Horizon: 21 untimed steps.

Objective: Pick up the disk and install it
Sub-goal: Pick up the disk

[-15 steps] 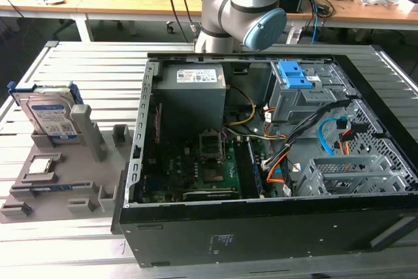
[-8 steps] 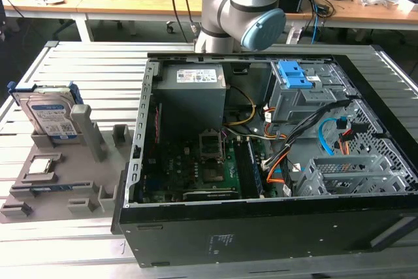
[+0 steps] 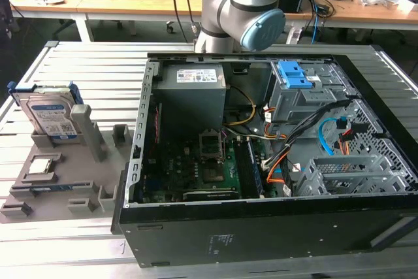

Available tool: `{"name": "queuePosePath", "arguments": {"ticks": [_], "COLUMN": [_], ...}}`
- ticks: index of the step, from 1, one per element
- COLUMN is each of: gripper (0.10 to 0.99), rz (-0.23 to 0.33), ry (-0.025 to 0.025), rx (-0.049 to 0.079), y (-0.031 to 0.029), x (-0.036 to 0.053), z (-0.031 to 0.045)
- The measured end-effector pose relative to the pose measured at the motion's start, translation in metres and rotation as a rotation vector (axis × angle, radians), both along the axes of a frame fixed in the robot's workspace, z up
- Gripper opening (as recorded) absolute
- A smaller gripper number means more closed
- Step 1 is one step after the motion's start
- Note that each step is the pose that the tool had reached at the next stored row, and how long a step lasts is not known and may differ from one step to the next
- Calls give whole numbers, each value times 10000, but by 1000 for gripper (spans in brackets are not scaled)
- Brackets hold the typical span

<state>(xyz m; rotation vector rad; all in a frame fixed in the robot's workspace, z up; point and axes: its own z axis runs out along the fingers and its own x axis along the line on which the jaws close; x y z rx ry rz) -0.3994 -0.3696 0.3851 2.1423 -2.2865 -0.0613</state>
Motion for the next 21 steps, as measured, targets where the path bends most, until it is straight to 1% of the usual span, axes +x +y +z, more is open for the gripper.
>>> {"name": "queuePosePath", "arguments": {"ticks": [1,4,21], "gripper": [482,482,482], "rz": [9,11,11], "ry": [0,2,1], "rx": [-11,-19,-18], "y": [1,1,1], "x": [4,9,26], "z": [-7,-64,-234]}}
